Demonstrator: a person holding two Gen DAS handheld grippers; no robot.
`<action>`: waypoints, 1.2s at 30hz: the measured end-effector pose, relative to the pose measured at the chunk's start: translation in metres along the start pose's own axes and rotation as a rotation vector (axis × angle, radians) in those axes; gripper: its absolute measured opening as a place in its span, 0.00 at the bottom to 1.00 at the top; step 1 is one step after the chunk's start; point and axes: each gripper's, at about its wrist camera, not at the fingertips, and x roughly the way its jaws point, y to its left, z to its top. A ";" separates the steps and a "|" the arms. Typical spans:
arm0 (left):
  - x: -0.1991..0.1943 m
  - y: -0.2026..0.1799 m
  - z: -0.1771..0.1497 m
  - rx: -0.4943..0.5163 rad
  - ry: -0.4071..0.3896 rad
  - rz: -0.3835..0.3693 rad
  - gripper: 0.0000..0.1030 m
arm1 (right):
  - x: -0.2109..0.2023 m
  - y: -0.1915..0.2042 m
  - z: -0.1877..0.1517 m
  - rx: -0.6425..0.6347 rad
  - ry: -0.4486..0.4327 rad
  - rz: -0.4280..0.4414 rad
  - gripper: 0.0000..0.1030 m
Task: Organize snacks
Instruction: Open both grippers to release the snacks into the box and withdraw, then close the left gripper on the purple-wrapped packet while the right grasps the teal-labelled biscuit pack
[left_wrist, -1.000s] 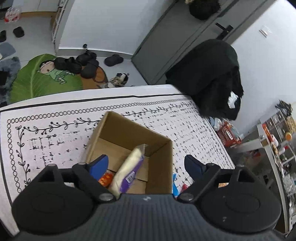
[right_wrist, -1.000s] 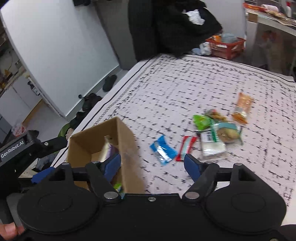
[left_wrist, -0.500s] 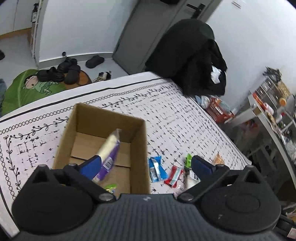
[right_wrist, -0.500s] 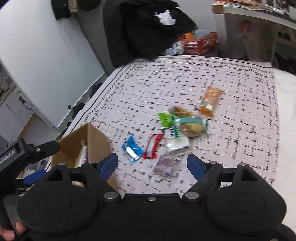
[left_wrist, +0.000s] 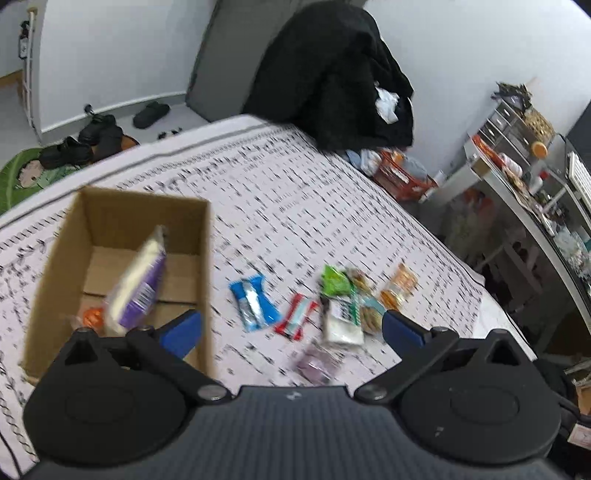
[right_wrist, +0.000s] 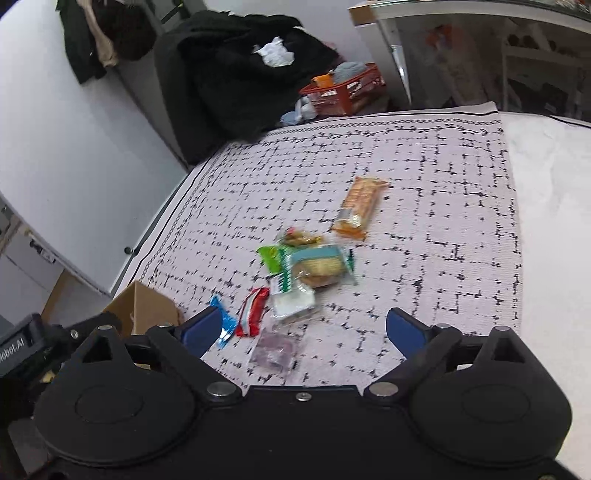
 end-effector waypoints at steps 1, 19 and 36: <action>0.002 -0.004 -0.002 0.005 0.008 0.003 1.00 | 0.001 -0.005 0.001 0.011 -0.001 0.007 0.93; 0.047 -0.045 -0.028 -0.035 0.056 0.074 1.00 | 0.029 -0.061 0.022 0.080 0.030 0.098 0.93; 0.112 -0.047 -0.049 -0.178 0.148 0.200 0.88 | 0.071 -0.084 0.046 0.120 0.086 0.231 0.93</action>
